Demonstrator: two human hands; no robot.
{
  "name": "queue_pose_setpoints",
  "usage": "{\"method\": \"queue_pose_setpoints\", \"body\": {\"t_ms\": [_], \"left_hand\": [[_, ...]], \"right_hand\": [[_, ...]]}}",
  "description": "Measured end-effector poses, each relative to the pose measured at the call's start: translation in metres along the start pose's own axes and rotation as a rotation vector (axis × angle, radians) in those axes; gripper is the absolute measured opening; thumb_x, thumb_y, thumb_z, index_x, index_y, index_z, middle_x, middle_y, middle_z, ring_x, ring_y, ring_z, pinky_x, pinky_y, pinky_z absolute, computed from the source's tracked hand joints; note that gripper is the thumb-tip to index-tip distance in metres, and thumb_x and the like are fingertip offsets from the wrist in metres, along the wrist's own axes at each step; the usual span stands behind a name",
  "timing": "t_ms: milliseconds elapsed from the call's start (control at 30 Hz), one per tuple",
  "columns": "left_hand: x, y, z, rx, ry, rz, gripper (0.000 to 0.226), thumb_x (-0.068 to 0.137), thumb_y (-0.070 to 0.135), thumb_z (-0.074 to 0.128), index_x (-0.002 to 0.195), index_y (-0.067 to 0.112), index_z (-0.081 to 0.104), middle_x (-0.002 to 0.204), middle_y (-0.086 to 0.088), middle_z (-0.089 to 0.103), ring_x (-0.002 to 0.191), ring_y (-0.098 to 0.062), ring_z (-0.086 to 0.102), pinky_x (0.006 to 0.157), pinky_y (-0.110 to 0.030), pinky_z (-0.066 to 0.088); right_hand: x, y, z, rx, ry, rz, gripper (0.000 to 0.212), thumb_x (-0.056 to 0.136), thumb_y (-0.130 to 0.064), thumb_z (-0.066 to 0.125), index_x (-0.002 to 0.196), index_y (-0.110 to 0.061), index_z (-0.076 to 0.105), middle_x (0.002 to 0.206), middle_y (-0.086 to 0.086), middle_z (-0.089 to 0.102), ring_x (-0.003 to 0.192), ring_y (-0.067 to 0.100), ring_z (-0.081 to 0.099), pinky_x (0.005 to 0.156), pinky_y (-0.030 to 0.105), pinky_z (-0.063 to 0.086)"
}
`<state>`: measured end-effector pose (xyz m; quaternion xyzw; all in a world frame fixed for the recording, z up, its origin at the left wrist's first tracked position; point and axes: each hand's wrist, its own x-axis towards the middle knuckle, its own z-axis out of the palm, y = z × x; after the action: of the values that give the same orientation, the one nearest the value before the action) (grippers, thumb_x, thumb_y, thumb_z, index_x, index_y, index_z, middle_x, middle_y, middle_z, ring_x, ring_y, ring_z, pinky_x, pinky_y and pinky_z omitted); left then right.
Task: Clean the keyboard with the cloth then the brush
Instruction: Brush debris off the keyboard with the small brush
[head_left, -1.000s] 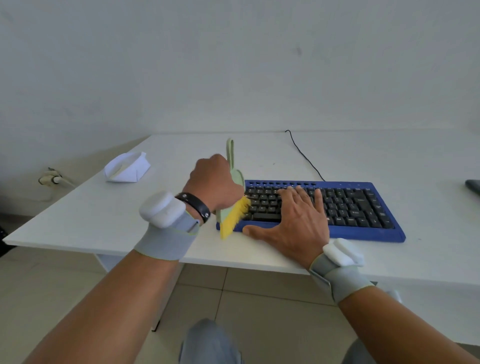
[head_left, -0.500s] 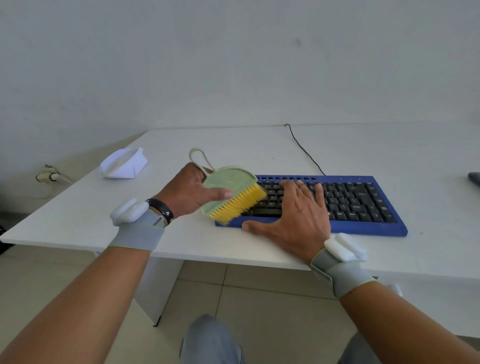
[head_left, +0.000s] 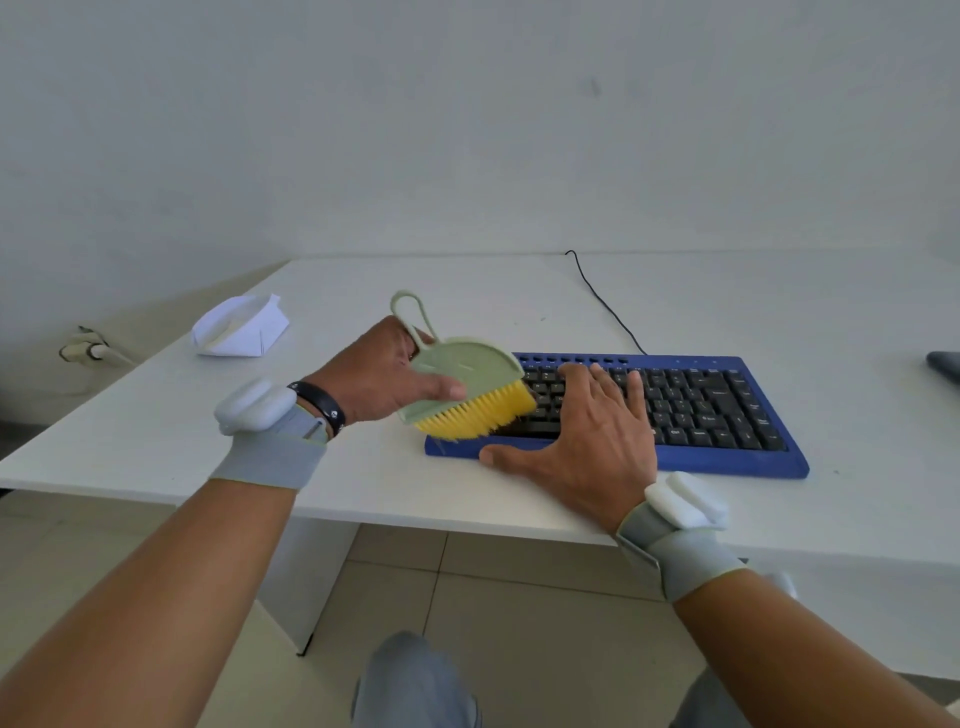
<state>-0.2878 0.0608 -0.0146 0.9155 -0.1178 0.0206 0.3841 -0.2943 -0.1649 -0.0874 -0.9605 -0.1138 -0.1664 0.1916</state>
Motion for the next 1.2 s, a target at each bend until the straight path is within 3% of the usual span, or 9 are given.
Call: {"method": "queue_pose_setpoints", "body": {"t_ms": [167, 233, 333, 500, 733, 833, 967, 1100, 1200], "left_hand": [[0.000, 0.004, -0.028, 0.330, 0.117, -0.017, 0.017, 0.076, 0.025, 0.085, 0.083, 0.012, 0.077, 0.080, -0.001, 0.075, 0.078, -0.018, 0.071, 0.070, -0.031, 0.054], [0.002, 0.007, -0.034, 0.249, 0.175, 0.012, 0.023, 0.075, 0.029, 0.085, 0.084, 0.009, 0.076, 0.082, -0.009, 0.075, 0.078, -0.027, 0.070, 0.071, -0.036, 0.053], [-0.001, 0.018, -0.024, -0.076, 0.116, 0.098, 0.021, 0.077, 0.021, 0.083, 0.095, 0.012, 0.076, 0.094, -0.001, 0.077, 0.088, -0.016, 0.073, 0.080, -0.029, 0.055], [0.005, -0.004, -0.009, 0.069, -0.031, -0.024, 0.021, 0.075, 0.020, 0.085, 0.094, 0.015, 0.077, 0.092, 0.004, 0.077, 0.090, -0.013, 0.073, 0.089, -0.041, 0.057], [0.001, -0.004, -0.035, 0.366, 0.308, -0.088, 0.028, 0.074, 0.029, 0.086, 0.067, 0.009, 0.067, 0.065, -0.002, 0.064, 0.058, -0.020, 0.061, 0.055, -0.029, 0.046], [-0.003, -0.001, -0.033, 0.129, 0.414, -0.073, 0.037, 0.071, 0.040, 0.085, 0.072, 0.005, 0.071, 0.067, -0.005, 0.071, 0.062, -0.022, 0.068, 0.059, -0.037, 0.056], [-0.003, 0.018, -0.014, -0.131, 0.448, -0.086, 0.030, 0.088, 0.021, 0.073, 0.064, 0.008, 0.062, 0.044, 0.014, 0.047, 0.042, -0.002, 0.043, 0.044, -0.013, 0.035], [0.006, 0.037, 0.003, -0.451, 0.387, -0.174, 0.021, 0.095, 0.012, 0.058, 0.075, 0.012, 0.054, 0.077, -0.001, 0.055, 0.074, -0.018, 0.054, 0.064, -0.026, 0.043], [0.015, 0.051, 0.017, -0.661, 0.383, -0.200, 0.008, 0.095, 0.008, 0.053, 0.088, 0.008, 0.057, 0.094, -0.012, 0.059, 0.082, -0.025, 0.058, 0.063, -0.032, 0.048]], "right_hand": [[0.000, 0.000, 0.001, 0.005, 0.008, -0.006, 0.121, 0.049, -0.097, 0.045, 0.138, -0.016, 0.033, 0.148, 0.001, 0.043, 0.147, 0.020, 0.023, 0.122, 0.046, -0.001], [0.000, -0.001, 0.001, 0.007, 0.011, -0.008, 0.121, 0.050, -0.097, 0.046, 0.138, -0.016, 0.033, 0.147, 0.001, 0.042, 0.146, 0.020, 0.023, 0.122, 0.046, -0.001], [0.001, -0.001, 0.000, 0.004, 0.008, -0.007, 0.125, 0.050, -0.098, 0.044, 0.142, -0.014, 0.031, 0.150, 0.003, 0.040, 0.147, 0.021, 0.022, 0.122, 0.045, -0.002], [0.000, -0.001, 0.000, -0.004, 0.012, -0.003, 0.125, 0.051, -0.097, 0.045, 0.143, -0.015, 0.030, 0.150, 0.001, 0.040, 0.147, 0.020, 0.023, 0.122, 0.045, -0.001], [0.000, -0.004, -0.001, 0.008, 0.028, -0.011, 0.125, 0.050, -0.098, 0.042, 0.143, -0.015, 0.030, 0.150, 0.001, 0.040, 0.147, 0.020, 0.022, 0.122, 0.045, 0.000], [-0.001, -0.003, -0.003, 0.007, 0.022, -0.016, 0.123, 0.052, -0.098, 0.042, 0.142, -0.015, 0.031, 0.150, 0.001, 0.040, 0.147, 0.020, 0.021, 0.122, 0.045, -0.002], [-0.001, -0.001, -0.007, 0.041, 0.020, -0.002, 0.117, 0.053, -0.098, 0.042, 0.138, -0.018, 0.036, 0.146, -0.001, 0.044, 0.146, 0.018, 0.023, 0.121, 0.045, -0.007], [0.000, 0.002, -0.015, 0.194, 0.111, 0.058, 0.079, 0.071, -0.080, 0.053, 0.125, -0.024, 0.046, 0.130, -0.006, 0.055, 0.134, 0.016, 0.040, 0.122, 0.043, -0.005], [0.004, 0.006, -0.027, 0.360, 0.207, 0.134, 0.050, 0.086, -0.058, 0.056, 0.121, -0.022, 0.053, 0.117, -0.005, 0.061, 0.116, 0.014, 0.052, 0.120, 0.042, 0.018]]}}
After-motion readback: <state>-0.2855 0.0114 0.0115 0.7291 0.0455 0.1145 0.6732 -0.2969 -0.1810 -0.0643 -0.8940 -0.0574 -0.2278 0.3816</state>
